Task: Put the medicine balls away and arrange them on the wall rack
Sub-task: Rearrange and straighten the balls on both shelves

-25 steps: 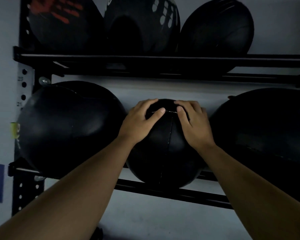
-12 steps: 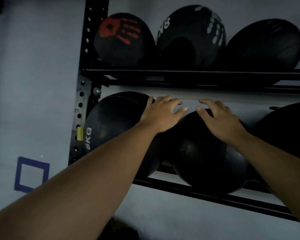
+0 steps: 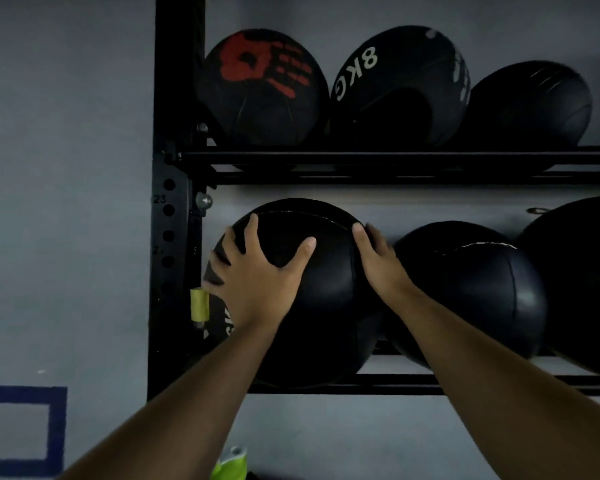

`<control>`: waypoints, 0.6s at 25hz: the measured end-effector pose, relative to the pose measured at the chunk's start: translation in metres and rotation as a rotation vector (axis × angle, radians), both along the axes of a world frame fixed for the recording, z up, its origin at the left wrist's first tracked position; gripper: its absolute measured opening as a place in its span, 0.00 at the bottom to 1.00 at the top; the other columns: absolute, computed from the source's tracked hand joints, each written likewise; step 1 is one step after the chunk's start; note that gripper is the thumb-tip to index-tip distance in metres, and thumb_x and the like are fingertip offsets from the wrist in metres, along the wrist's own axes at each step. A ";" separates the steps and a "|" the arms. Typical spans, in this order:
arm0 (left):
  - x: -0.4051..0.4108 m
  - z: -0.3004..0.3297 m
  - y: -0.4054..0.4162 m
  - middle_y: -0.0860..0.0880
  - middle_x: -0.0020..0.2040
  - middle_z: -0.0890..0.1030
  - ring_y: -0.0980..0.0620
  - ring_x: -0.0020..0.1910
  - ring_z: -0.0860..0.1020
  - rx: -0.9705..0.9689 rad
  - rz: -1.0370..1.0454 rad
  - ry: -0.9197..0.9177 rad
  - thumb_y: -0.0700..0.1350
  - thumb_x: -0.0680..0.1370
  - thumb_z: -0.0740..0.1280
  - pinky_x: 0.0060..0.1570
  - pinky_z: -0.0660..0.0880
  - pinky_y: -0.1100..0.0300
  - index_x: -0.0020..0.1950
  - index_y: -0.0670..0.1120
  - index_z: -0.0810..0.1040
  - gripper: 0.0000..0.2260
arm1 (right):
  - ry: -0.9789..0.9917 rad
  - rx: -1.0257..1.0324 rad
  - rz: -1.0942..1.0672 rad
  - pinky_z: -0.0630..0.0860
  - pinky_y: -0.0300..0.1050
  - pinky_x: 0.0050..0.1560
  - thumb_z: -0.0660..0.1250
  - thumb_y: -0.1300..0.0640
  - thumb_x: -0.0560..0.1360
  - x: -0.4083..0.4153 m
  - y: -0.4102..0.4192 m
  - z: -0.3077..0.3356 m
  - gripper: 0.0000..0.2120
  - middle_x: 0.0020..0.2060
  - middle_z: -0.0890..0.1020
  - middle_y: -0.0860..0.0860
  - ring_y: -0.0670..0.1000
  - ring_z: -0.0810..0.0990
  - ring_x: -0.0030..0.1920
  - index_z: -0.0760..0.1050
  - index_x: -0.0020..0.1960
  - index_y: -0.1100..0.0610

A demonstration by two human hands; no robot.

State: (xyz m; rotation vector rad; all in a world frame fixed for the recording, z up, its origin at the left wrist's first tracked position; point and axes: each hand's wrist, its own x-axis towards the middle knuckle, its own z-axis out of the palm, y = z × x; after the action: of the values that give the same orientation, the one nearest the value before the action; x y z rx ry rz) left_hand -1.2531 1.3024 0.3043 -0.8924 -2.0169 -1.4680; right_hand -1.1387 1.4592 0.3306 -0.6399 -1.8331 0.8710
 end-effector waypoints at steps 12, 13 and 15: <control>-0.020 -0.013 -0.019 0.46 0.89 0.52 0.33 0.87 0.48 0.198 -0.061 -0.228 0.81 0.69 0.60 0.79 0.46 0.25 0.85 0.62 0.55 0.48 | -0.021 0.187 -0.034 0.66 0.56 0.72 0.58 0.30 0.79 -0.010 -0.007 0.018 0.29 0.72 0.68 0.55 0.60 0.66 0.75 0.69 0.74 0.44; -0.016 -0.015 -0.016 0.44 0.89 0.51 0.32 0.86 0.48 0.234 -0.052 -0.310 0.83 0.66 0.57 0.78 0.46 0.23 0.86 0.61 0.53 0.52 | 0.002 0.134 0.009 0.67 0.56 0.72 0.57 0.29 0.79 -0.016 -0.003 0.021 0.31 0.74 0.68 0.55 0.59 0.67 0.75 0.68 0.75 0.44; -0.015 -0.018 -0.010 0.42 0.88 0.52 0.31 0.86 0.51 0.288 -0.034 -0.390 0.85 0.62 0.55 0.77 0.49 0.22 0.86 0.60 0.51 0.57 | 0.059 0.039 0.095 0.68 0.54 0.73 0.58 0.28 0.78 -0.026 0.006 0.027 0.33 0.74 0.72 0.53 0.57 0.71 0.74 0.69 0.77 0.44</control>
State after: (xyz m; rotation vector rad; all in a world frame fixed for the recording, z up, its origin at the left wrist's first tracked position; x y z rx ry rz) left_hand -1.2680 1.2924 0.2863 -0.5550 -1.9781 -2.0149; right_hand -1.1643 1.4654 0.3578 -0.5004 -1.8349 0.9048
